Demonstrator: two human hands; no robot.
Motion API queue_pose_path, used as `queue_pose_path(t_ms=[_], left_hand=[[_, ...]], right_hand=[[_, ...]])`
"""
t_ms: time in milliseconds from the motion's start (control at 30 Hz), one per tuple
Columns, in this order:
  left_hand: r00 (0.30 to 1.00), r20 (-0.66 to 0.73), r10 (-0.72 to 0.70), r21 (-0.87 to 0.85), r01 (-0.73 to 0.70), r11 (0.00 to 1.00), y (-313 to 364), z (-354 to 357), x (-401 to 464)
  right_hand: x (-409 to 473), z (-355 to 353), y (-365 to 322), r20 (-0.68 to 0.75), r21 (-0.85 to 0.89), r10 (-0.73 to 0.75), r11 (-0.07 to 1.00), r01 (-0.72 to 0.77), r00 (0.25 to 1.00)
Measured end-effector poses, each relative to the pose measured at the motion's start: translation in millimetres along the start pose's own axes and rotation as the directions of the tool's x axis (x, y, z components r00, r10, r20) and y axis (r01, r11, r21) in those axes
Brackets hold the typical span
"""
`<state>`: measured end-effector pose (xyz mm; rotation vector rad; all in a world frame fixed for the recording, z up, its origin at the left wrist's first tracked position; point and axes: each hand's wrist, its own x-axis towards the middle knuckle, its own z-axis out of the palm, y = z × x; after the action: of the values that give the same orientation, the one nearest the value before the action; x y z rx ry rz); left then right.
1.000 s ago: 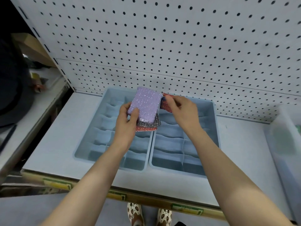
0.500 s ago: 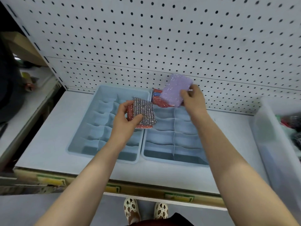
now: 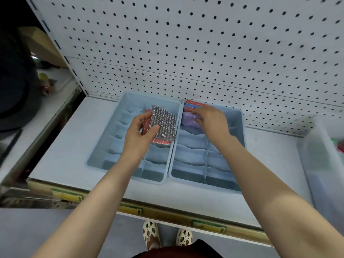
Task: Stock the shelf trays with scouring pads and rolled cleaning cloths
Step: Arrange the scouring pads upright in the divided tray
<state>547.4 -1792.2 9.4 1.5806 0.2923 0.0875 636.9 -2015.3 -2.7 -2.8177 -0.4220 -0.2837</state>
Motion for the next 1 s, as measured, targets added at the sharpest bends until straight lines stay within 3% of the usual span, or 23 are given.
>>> queue_pose_path(t_ms=[233,300,367,433,567,633,700,767,867,933,1000], left_hand=[[0.999,0.032,0.005,-0.007,-0.004,1.000,1.7,4.4,-3.8],[0.999,0.044,0.004,-0.019,-0.003,1.000,2.5,8.3,-4.9],[0.999,0.050,0.004,-0.033,-0.003,0.999,3.6,14.0,-6.3],[0.999,0.049,0.007,-0.051,-0.005,0.999,4.9,19.5,-8.2],[0.999,0.051,0.018,-0.029,-0.017,0.999,6.2,26.1,-11.0],[0.998,0.049,0.028,0.011,-0.028,1.000,5.0,28.4,-12.3],[0.999,0.031,0.034,0.048,-0.036,0.998,3.6,29.0,-13.3],[0.999,0.016,0.030,0.063,-0.031,0.998,1.6,26.8,-13.8],[0.999,-0.026,0.021,0.046,-0.020,0.999,-0.7,18.5,-13.4],[0.999,-0.052,0.015,0.052,-0.012,0.999,-1.1,13.9,-12.2],[0.998,-0.062,0.007,0.053,-0.004,0.999,-0.5,11.6,-11.1]], right_hand=[[-8.0,12.3,-7.1,-0.185,0.034,-0.006,0.999,0.013,0.983],[-12.2,1.2,-21.6,-0.222,0.178,0.066,0.984,-0.026,0.973],[-20.6,-10.2,-39.0,-0.090,0.381,0.196,0.913,-0.148,0.977],[-29.4,-16.0,-52.2,0.167,0.574,0.274,0.754,-0.319,0.947],[-41.2,-17.8,-57.4,0.489,0.796,0.329,0.209,-0.568,0.808],[-44.2,-19.0,-53.9,0.522,0.810,0.347,0.084,-0.580,0.780],[-45.4,-21.0,-45.5,0.509,0.823,0.380,0.050,-0.566,0.772],[-43.1,-24.4,-29.7,0.447,0.821,0.462,0.129,-0.557,0.766],[-37.0,-33.0,-4.9,0.179,0.708,0.568,0.492,-0.506,0.803],[-32.3,-37.3,2.2,0.009,0.571,0.460,0.727,-0.382,0.888],[-26.2,-37.5,0.5,-0.068,0.405,0.294,0.882,-0.242,0.953]])
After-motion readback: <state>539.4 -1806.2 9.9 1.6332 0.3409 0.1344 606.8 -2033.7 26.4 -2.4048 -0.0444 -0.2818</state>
